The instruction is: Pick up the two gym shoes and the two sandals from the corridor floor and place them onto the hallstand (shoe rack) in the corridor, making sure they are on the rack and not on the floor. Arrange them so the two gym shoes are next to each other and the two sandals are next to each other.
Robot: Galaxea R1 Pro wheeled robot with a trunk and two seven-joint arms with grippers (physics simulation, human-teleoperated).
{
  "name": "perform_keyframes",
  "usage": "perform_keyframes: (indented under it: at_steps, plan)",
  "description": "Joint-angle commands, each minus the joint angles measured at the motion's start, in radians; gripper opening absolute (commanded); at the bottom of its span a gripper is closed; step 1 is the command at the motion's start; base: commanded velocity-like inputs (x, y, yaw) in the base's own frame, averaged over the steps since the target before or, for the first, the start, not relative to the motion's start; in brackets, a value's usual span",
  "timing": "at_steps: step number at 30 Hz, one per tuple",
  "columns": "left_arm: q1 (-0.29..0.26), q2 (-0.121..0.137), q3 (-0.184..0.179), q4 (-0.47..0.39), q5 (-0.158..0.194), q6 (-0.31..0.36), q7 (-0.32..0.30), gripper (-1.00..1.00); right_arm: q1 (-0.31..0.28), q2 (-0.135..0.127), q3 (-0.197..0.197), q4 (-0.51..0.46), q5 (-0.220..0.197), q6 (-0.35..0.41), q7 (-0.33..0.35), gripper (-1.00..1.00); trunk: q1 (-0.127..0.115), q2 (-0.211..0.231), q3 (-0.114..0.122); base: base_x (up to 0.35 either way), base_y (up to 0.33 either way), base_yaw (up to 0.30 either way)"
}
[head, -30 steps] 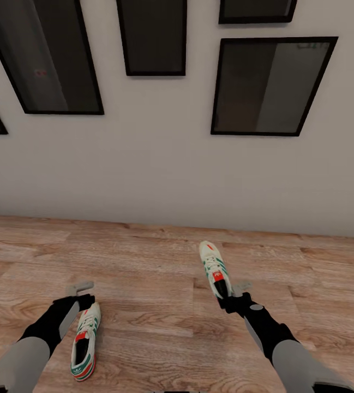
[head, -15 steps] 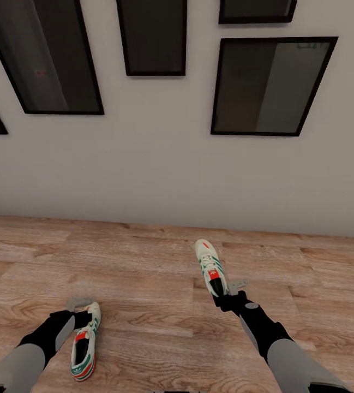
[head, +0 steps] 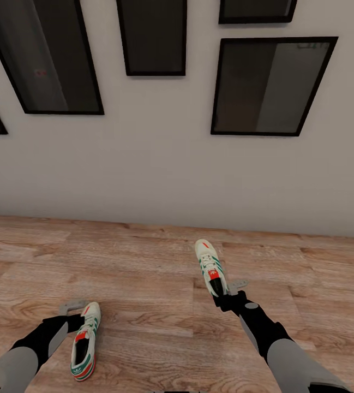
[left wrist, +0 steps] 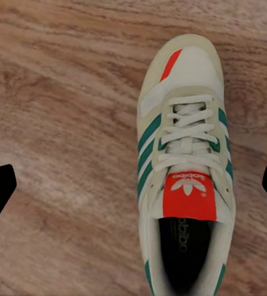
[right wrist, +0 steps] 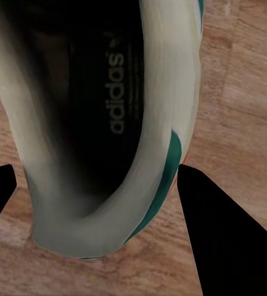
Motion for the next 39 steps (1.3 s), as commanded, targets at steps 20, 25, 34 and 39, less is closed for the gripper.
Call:
perform_keyframes:
  at_steps: [20,25,34,39]
  plan:
    - [0.0,-0.031,-0.015,0.044,0.0,-0.003,-0.002,1.0,0.0,0.0,0.001,0.0,-0.001,0.0,-0.002,-1.0,0.0,0.0,0.0,0.0,0.0,0.0]
    - [0.0,-0.032,-0.015,0.054,0.0,-0.002,-0.002,1.0,0.0,0.0,0.001,0.0,-0.001,0.0,-0.002,-1.0,0.0,0.0,0.0,0.0,0.0,0.0]
    - [0.0,-0.051,-0.015,0.057,0.001,-0.002,-0.048,1.0,-0.001,0.001,0.001,-0.065,-0.002,-0.004,-0.002,-1.0,0.0,0.0,0.0,0.0,0.0,0.0]
    - [0.0,-0.051,-0.013,0.057,0.001,-0.002,-0.049,1.0,-0.001,0.004,0.002,-0.086,-0.003,-0.003,-0.002,-1.0,0.0,0.0,0.0,0.0,0.0,0.0]
